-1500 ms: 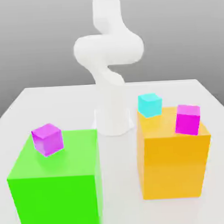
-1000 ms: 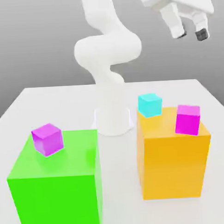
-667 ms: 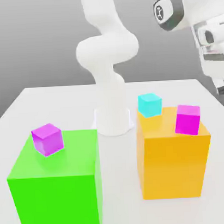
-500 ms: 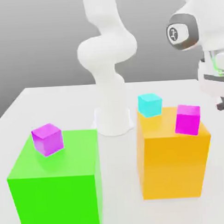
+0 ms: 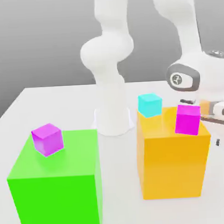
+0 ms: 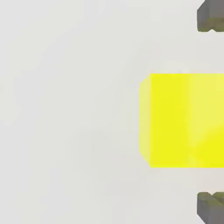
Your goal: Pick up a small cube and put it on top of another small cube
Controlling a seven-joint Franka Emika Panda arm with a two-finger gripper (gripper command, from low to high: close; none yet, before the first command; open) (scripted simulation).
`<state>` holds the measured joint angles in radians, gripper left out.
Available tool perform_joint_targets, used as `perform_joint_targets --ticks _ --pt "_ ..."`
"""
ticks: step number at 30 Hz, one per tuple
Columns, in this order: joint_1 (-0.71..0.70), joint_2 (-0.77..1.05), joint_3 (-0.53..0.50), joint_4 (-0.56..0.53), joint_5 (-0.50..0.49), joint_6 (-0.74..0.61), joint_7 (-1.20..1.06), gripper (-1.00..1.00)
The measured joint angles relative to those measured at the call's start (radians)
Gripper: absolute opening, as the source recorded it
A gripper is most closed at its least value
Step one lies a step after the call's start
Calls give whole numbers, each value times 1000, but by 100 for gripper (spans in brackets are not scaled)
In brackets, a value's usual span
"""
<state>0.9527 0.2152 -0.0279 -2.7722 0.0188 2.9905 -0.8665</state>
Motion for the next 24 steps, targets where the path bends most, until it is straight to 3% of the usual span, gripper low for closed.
perform_joint_targets --ticks 1,2,11,17,24 --pt "-7 33 8 5 4 27 -2 0" --pt "-12 56 14 8 7 46 -4 -100" --pt "-4 7 3 1 -3 4 2 -100" --pt "5 -174 -3 -25 -9 -159 15 -100" --pt "30 -287 10 63 50 -454 94 -100"
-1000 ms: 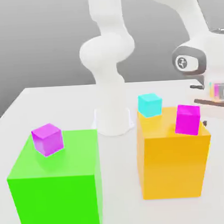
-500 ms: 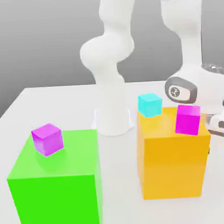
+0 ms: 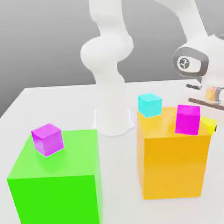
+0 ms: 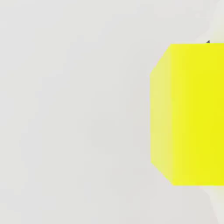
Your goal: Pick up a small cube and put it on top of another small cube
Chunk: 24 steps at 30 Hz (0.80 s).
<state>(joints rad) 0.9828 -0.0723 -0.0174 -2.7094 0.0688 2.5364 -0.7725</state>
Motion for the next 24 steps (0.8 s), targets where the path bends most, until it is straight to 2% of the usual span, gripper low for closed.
perform_joint_targets --ticks 5,11,24 --pt "-19 -136 -42 38 7 -205 -103 -100" --pt "-67 -352 -130 57 -55 -435 -318 -100" --pt "-163 -746 -282 30 -274 -707 -740 -100"
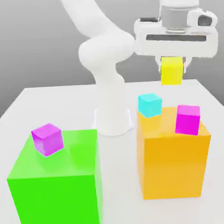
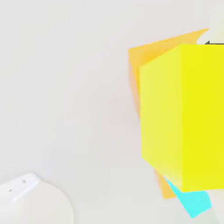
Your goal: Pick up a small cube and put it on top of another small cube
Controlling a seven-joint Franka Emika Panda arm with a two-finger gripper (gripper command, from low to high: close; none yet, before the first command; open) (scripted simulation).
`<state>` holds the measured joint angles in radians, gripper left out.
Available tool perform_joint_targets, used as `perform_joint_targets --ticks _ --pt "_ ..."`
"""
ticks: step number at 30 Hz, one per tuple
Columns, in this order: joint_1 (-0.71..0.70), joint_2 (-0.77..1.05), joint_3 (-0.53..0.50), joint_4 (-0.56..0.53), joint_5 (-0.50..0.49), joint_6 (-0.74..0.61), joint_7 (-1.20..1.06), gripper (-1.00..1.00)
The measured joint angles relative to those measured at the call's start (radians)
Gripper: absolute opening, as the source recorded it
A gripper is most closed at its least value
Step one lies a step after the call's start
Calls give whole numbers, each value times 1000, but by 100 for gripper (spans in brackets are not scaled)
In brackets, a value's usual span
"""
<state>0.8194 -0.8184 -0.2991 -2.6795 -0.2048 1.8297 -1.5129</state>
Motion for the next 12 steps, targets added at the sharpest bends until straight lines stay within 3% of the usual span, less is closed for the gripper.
perform_joint_targets --ticks 3,8,9,12 --pt "-16 -76 -27 -14 -54 -35 -87 -100" --pt "-31 -56 -89 -140 -121 133 -129 -100" --pt "-33 -49 -98 -161 -129 160 -128 100" --pt "-33 -49 -98 -161 -130 160 -128 100"
